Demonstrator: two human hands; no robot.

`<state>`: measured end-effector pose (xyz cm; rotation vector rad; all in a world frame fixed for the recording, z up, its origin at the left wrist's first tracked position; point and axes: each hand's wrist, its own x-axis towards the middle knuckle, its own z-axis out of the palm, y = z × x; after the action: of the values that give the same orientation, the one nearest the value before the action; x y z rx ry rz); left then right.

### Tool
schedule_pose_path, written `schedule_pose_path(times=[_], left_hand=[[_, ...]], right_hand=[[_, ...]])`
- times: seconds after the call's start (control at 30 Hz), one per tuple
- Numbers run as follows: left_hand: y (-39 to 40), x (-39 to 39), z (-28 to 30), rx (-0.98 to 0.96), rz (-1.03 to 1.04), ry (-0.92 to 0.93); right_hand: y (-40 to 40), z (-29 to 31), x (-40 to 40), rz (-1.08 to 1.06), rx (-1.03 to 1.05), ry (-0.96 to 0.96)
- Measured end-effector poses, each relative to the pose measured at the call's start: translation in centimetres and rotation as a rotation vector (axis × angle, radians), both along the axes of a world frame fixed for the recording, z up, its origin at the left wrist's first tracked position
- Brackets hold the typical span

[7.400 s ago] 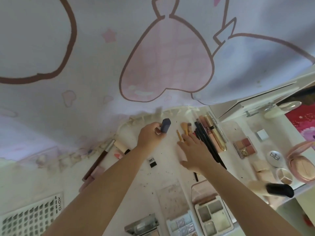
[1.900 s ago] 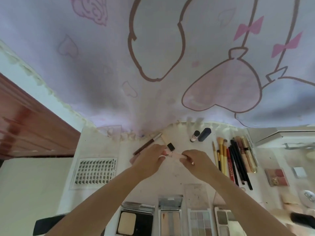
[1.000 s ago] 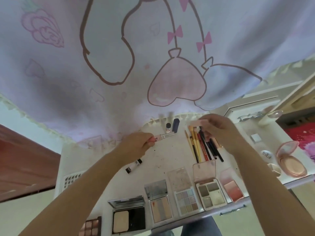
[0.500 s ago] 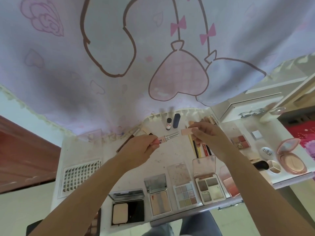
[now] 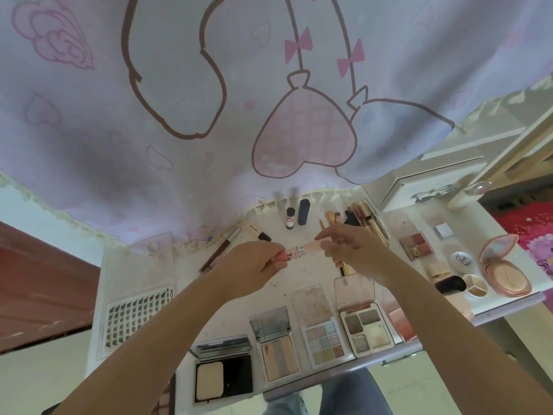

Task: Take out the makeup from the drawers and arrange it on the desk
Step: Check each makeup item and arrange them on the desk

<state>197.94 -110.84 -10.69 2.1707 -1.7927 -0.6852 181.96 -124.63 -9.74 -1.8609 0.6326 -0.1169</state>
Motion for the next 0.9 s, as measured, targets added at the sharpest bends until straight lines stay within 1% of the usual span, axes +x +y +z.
schedule_pose_path(times=[0.13, 0.27, 0.33, 0.43, 0.53, 0.6, 0.73, 0.83, 0.9], left_hand=[[-0.6, 0.5, -1.5, -0.050, 0.068, 0.012], [-1.6, 0.0, -3.1, -0.009, 0.076, 0.016], [-2.3, -0.3, -4.0, 0.004, 0.091, 0.067], [-3.4, -0.8, -5.6, 0.022, 0.124, 0.137], [-5.0, -1.1, -7.3, -0.002, 0.230, 0.207], [-6.5, -1.2, -8.5, -0.015, 0.360, 0.260], [-9.6, -1.4, -10.9, -0.015, 0.581, 0.315], [-11.5, -1.9, -12.3, -0.018, 0.674, 0.312], [-12.4, -2.2, -12.8, -0.031, 0.717, 0.325]], right_hand=[[-0.1, -0.2, 0.2, -0.029, -0.096, 0.004], [0.0, -0.9, 0.3, 0.055, -0.207, 0.077], [-0.2, -1.3, 0.2, 0.049, -0.190, 0.082], [-1.2, -2.2, -0.6, -0.020, -0.128, 0.087], [-3.1, -3.4, -1.6, -0.093, -0.130, 0.118], [-4.6, -4.7, -1.9, -0.098, -0.201, 0.202], [-7.5, -8.3, -0.7, 0.018, -0.502, 0.460], [-8.6, -10.7, 0.6, 0.157, -0.606, 0.592], [-9.0, -11.9, 1.3, 0.201, -0.651, 0.633]])
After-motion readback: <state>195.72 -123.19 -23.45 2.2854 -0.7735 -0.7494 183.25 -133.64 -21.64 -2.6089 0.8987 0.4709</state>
